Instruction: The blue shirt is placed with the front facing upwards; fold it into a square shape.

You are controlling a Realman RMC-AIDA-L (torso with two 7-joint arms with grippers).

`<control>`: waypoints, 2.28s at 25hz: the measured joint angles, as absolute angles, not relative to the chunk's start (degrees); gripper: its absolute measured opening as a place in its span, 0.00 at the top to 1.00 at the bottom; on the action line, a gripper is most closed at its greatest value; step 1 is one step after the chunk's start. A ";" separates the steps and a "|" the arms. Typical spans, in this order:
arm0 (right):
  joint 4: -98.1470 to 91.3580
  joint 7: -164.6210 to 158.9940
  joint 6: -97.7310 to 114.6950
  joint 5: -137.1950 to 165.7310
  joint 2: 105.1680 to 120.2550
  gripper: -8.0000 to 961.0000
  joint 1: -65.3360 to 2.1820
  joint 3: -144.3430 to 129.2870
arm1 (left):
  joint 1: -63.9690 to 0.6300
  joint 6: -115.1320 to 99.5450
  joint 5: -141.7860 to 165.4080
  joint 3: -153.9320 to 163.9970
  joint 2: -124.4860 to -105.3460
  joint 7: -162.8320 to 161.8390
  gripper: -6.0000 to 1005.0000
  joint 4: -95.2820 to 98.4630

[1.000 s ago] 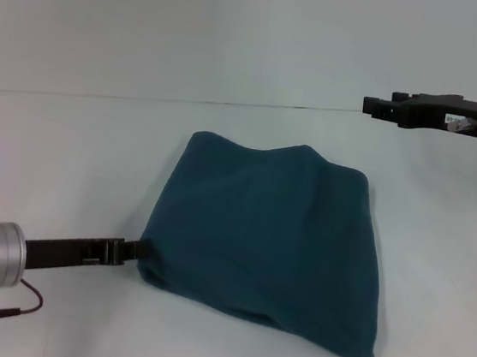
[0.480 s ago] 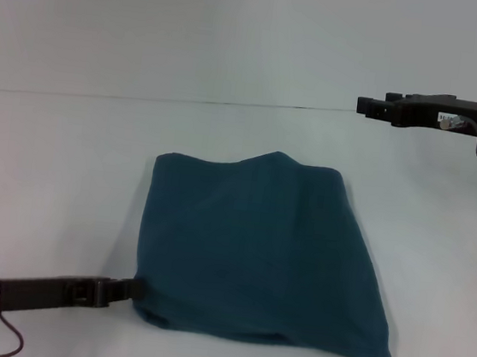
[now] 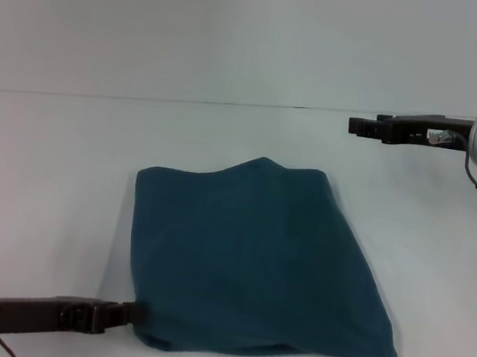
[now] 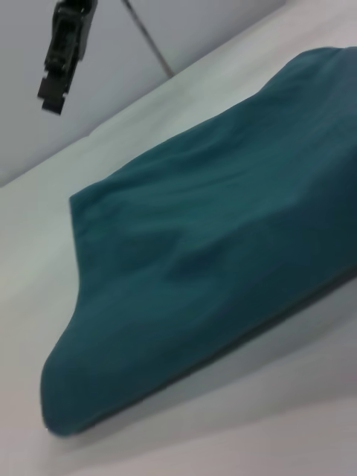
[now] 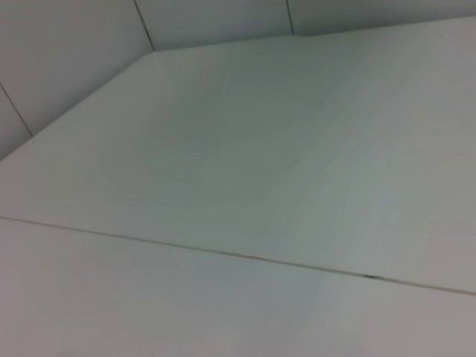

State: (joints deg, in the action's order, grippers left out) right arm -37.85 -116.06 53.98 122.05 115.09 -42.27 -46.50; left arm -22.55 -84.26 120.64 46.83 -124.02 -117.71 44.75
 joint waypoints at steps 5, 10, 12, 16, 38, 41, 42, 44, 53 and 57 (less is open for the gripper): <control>-37.02 -117.13 53.95 122.68 115.30 0.38 -42.36 -46.50 | -22.47 -84.40 121.57 45.76 -123.97 -117.13 0.98 44.58; -35.23 -116.99 53.92 122.73 115.75 0.38 -42.50 -46.49 | -22.80 -84.01 121.92 45.24 -123.78 -116.86 0.98 44.38; -34.07 -116.76 53.48 122.74 115.84 0.38 -42.83 -46.62 | -22.93 -83.95 122.32 45.21 -123.76 -116.86 0.98 44.38; -32.85 -116.69 51.98 122.76 116.31 0.38 -43.08 -47.70 | -22.95 -83.82 122.52 45.19 -123.75 -116.87 0.98 44.32; -27.64 -116.50 46.77 122.69 118.72 0.47 -44.35 -50.27 | -23.18 -82.76 122.60 45.26 -123.75 -116.84 0.98 43.49; -27.46 -116.47 46.65 122.69 118.84 0.48 -44.41 -50.27 | -23.23 -82.74 122.60 45.27 -123.75 -116.82 0.98 43.48; -27.46 -116.46 46.65 122.69 118.85 0.48 -44.42 -50.27 | -23.26 -82.72 122.60 45.27 -123.75 -116.82 0.98 43.49; -27.44 -116.46 46.65 122.69 118.85 0.49 -44.41 -50.27 | -23.28 -82.68 122.60 45.26 -123.75 -116.81 0.98 43.49; -27.42 -116.45 46.60 122.71 118.87 0.78 -44.46 -50.34 | -23.64 -82.08 122.60 45.26 -123.70 -116.68 0.98 42.86; -27.82 -116.45 46.09 122.27 118.89 0.92 -44.09 -50.00 | -23.66 -82.08 122.60 45.26 -123.69 -116.48 0.98 42.81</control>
